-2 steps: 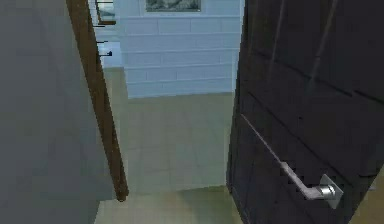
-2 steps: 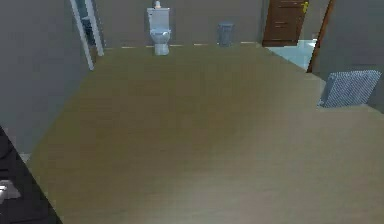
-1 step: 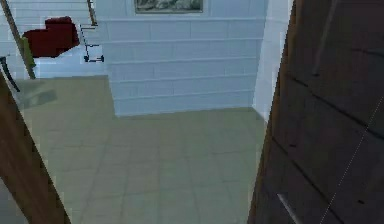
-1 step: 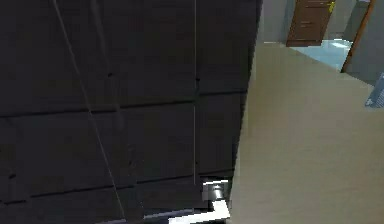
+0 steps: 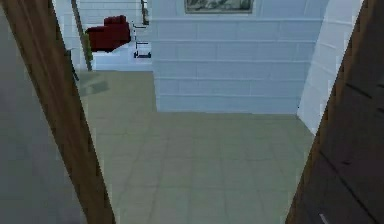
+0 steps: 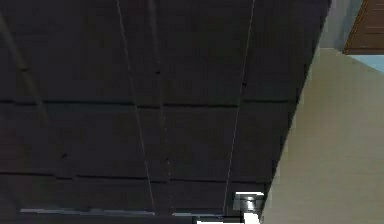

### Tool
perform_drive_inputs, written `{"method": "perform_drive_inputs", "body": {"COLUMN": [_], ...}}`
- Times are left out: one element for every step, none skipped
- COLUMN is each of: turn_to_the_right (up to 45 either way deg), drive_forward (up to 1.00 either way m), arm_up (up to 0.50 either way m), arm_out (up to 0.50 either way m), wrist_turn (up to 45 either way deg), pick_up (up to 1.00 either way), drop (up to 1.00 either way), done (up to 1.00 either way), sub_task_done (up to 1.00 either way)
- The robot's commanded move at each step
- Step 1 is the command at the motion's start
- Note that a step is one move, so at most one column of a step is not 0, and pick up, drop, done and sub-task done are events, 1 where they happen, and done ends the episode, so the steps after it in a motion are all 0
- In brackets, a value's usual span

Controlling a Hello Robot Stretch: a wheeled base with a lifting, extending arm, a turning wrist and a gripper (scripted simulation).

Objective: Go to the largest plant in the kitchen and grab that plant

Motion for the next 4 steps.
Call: {"method": "perform_drive_inputs", "body": {"turn_to_the_right": [0.0, 0.0, 0.0, -45.0], "drive_forward": [0.3, 0.15, 0.6, 0.0], "arm_up": [0.0, 0.0, 0.0, 0.0], "arm_out": [0.0, 0.0, 0.0, 0.0], "wrist_turn": [0.0, 0.0, 0.0, 0.0], "pick_up": [0.0, 0.0, 0.0, 0.0], "drop": [0.0, 0.0, 0.0, 0.0], "done": [0.0, 0.0, 0.0, 0.0], "sub_task_done": [0.0, 0.0, 0.0, 0.0]}}
